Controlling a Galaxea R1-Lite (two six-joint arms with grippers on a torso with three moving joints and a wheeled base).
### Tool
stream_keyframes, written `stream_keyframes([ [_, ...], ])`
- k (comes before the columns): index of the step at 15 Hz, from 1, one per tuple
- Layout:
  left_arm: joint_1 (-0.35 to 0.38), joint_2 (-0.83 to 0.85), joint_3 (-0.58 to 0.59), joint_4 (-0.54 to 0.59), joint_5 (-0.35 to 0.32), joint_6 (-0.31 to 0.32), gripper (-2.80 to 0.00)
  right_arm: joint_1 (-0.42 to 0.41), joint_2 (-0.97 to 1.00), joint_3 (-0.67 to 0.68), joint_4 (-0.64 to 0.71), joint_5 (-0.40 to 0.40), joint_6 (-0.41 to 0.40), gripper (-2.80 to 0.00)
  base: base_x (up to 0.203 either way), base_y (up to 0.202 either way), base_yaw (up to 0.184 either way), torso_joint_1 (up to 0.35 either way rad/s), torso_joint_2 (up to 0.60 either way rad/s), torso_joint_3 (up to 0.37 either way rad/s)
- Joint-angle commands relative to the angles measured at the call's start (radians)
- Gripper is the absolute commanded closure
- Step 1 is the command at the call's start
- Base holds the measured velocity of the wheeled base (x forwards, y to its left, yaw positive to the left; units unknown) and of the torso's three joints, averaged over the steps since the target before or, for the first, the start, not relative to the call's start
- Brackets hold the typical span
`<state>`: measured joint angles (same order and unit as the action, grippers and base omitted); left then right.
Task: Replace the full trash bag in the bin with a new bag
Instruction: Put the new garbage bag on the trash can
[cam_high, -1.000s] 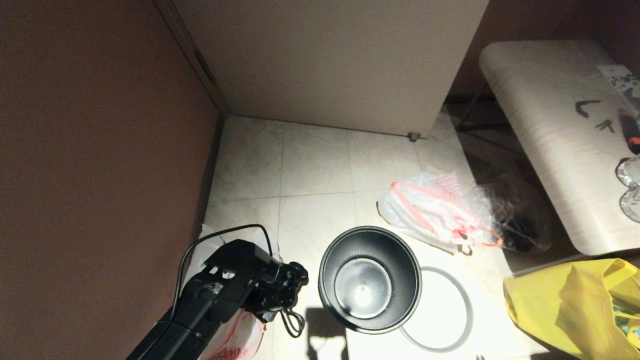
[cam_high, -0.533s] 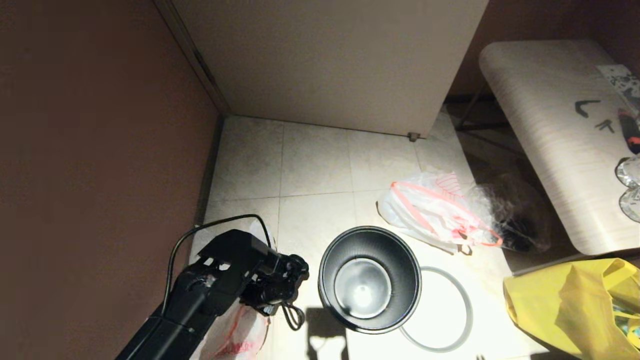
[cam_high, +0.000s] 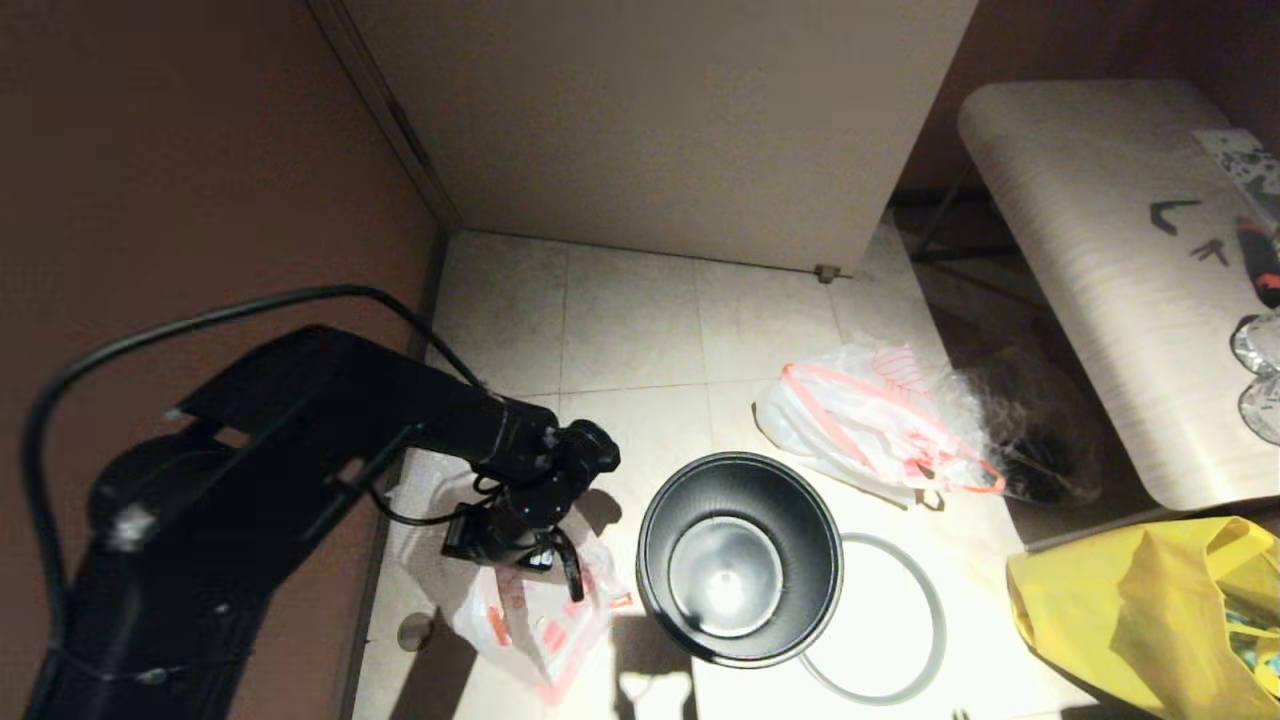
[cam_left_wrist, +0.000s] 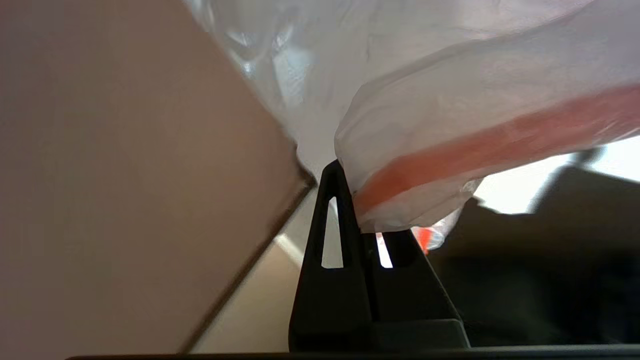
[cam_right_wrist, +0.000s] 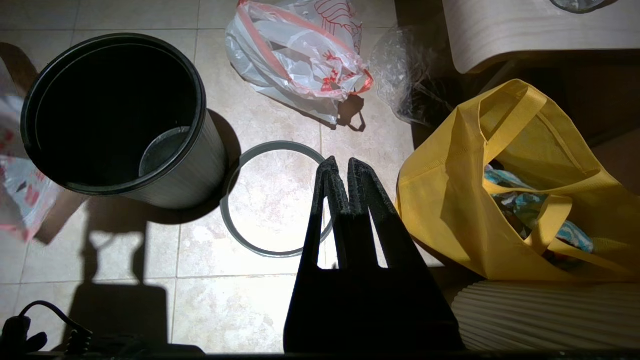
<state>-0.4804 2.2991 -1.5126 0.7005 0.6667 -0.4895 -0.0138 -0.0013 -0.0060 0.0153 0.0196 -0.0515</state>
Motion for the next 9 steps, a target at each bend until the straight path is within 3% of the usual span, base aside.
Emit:
stream_keyframes([
  [1, -0.034, -0.262, 0.107, -0.009, -0.002, -0.024, 0.0, 0.0, 0.001, 0.0, 0.0, 0.0, -0.001, 0.0, 0.0, 0.0, 0.0, 0.0, 0.0, 0.0],
  [5, -0.197, -0.66, 0.266, -0.004, -0.055, -0.043, 0.0, 0.0, 0.001, 0.0, 0.0, 0.0, -0.001, 0.0, 0.0, 0.0, 0.0, 0.0, 0.0, 0.0],
  [7, -0.351, -0.799, 0.259, 0.146, -0.091, -0.048, 0.0, 0.0, 0.001, 0.0, 0.0, 0.0, -0.001, 0.0, 0.0, 0.0, 0.0, 0.0, 0.0, 0.0],
  [9, -0.461, -0.872, 0.165, 0.289, -0.136, -0.078, 0.0, 0.0, 0.001, 0.0, 0.0, 0.0, -0.001, 0.0, 0.0, 0.0, 0.0, 0.0, 0.0, 0.0],
])
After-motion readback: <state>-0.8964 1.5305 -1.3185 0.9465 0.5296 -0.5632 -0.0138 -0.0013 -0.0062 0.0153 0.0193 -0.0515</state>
